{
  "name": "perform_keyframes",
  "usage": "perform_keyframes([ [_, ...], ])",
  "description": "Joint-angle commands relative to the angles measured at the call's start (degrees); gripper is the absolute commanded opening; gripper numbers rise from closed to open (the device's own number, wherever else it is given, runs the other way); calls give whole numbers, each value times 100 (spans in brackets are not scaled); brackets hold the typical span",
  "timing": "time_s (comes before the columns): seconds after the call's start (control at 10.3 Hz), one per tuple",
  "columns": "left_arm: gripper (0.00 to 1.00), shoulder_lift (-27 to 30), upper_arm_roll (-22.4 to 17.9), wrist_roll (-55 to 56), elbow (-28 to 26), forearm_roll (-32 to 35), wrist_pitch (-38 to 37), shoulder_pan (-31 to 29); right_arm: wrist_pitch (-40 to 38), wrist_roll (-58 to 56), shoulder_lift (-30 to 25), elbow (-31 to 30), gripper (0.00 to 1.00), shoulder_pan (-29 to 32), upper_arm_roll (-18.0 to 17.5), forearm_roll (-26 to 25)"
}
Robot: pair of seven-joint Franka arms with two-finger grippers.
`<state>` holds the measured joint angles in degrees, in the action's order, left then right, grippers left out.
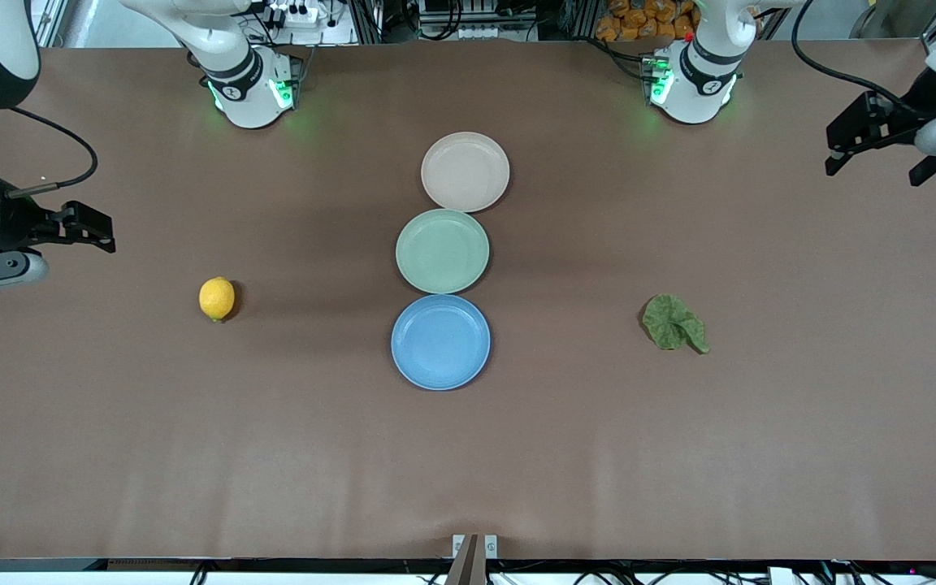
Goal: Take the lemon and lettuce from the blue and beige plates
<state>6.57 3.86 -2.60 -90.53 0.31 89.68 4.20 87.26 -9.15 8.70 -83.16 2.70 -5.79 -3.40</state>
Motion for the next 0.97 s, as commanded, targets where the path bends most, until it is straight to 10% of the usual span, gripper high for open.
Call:
perform_keyframes([
  [0.0, 100, 20, -123, 75, 62, -75, -126, 229, -77, 264, 18, 107, 100, -59, -27, 6],
  [0.87, 100, -42, -447, 972, 107, -40, -126, 327, -104, 317, -465, 46, 100, -41, -9, -2],
])
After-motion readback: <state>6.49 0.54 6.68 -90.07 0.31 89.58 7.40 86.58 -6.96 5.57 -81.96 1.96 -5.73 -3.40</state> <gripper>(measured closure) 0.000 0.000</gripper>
